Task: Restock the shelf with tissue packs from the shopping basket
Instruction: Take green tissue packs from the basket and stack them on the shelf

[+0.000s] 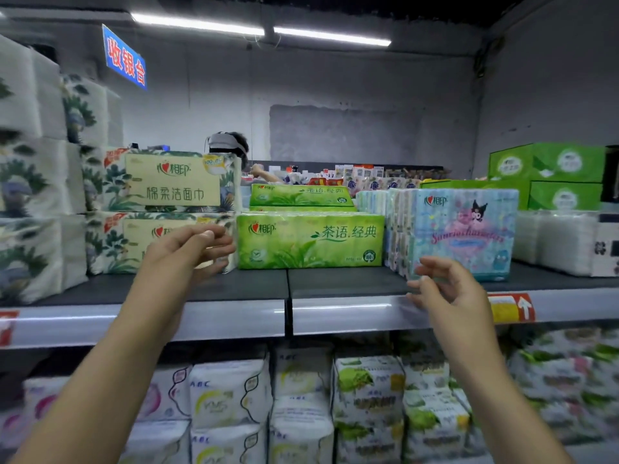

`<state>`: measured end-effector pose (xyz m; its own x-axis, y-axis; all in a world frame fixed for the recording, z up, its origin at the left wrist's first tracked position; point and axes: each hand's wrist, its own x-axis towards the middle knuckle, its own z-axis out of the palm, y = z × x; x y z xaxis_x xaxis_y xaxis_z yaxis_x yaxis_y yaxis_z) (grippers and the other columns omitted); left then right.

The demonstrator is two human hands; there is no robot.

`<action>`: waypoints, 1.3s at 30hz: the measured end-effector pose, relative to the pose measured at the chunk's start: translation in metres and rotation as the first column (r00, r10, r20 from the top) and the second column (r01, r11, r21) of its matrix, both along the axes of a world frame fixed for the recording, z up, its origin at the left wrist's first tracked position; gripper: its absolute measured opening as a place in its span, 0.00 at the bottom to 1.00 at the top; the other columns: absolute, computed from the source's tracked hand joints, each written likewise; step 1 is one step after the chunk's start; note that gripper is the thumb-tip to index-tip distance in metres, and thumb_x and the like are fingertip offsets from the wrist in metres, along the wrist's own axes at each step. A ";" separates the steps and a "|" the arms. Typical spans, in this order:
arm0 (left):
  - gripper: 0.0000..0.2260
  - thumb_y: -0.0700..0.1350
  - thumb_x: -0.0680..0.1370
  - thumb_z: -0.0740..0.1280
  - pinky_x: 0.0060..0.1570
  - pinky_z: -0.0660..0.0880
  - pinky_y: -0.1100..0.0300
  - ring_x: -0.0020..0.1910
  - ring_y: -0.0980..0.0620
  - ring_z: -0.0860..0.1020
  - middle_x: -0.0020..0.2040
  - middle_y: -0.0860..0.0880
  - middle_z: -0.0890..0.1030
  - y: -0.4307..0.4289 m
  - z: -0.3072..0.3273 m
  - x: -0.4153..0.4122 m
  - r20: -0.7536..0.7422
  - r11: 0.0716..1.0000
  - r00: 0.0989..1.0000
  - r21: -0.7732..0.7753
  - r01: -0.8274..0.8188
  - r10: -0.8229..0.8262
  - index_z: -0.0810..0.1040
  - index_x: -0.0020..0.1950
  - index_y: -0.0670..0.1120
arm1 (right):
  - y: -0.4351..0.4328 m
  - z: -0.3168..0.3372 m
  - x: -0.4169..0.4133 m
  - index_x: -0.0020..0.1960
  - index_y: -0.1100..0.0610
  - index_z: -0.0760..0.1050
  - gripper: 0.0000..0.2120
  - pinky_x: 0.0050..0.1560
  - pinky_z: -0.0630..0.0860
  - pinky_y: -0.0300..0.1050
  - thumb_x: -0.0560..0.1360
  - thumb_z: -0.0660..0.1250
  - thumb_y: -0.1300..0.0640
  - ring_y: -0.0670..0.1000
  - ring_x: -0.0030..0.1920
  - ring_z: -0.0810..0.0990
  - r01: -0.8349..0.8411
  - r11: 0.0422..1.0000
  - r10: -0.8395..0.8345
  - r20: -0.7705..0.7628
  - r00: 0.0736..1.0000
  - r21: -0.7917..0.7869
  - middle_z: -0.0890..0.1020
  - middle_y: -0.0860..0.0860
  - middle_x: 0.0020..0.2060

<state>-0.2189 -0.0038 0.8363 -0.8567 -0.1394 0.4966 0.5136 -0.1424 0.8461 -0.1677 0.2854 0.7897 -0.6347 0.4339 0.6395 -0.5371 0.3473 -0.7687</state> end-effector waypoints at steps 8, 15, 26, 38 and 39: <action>0.09 0.41 0.81 0.60 0.50 0.78 0.58 0.49 0.53 0.83 0.47 0.48 0.85 0.027 -0.068 0.063 0.157 0.991 0.987 0.130 -0.039 0.018 0.80 0.49 0.46 | -0.012 -0.037 0.020 0.47 0.46 0.75 0.11 0.52 0.80 0.50 0.79 0.62 0.61 0.46 0.44 0.83 -0.107 0.994 0.109 0.063 0.992 -0.034 0.82 0.46 0.43; 0.08 0.42 0.80 0.61 0.53 0.77 0.58 0.51 0.53 0.83 0.51 0.48 0.84 0.040 -0.111 0.088 0.256 0.995 0.965 0.073 -0.072 0.051 0.80 0.50 0.47 | -0.012 -0.077 0.036 0.48 0.42 0.75 0.09 0.54 0.79 0.52 0.79 0.63 0.57 0.46 0.49 0.81 -0.138 0.990 0.138 0.190 0.972 -0.011 0.81 0.46 0.47; 0.08 0.41 0.81 0.59 0.56 0.75 0.59 0.51 0.55 0.80 0.51 0.49 0.82 0.034 -0.189 0.114 0.512 0.977 0.844 0.040 -0.208 0.159 0.78 0.48 0.46 | -0.019 -0.163 0.046 0.50 0.48 0.76 0.05 0.55 0.79 0.49 0.79 0.63 0.57 0.49 0.52 0.81 -0.221 0.954 0.290 0.448 0.846 -0.201 0.81 0.50 0.51; 0.10 0.40 0.81 0.58 0.54 0.72 0.53 0.50 0.47 0.79 0.46 0.46 0.82 -0.012 -0.285 0.129 0.665 0.986 0.730 -0.078 -0.144 0.160 0.79 0.49 0.44 | -0.067 -0.253 0.058 0.46 0.45 0.75 0.11 0.59 0.75 0.55 0.80 0.60 0.59 0.53 0.54 0.79 -0.209 0.950 0.310 0.664 0.680 -0.230 0.80 0.52 0.52; 0.10 0.40 0.81 0.58 0.53 0.72 0.53 0.50 0.47 0.79 0.46 0.46 0.82 -0.016 -0.293 0.130 0.680 0.989 0.718 -0.081 -0.127 0.148 0.79 0.50 0.44 | -0.072 -0.258 0.061 0.46 0.45 0.75 0.11 0.59 0.75 0.55 0.80 0.60 0.59 0.54 0.54 0.79 -0.206 0.952 0.306 0.676 0.670 -0.226 0.80 0.52 0.53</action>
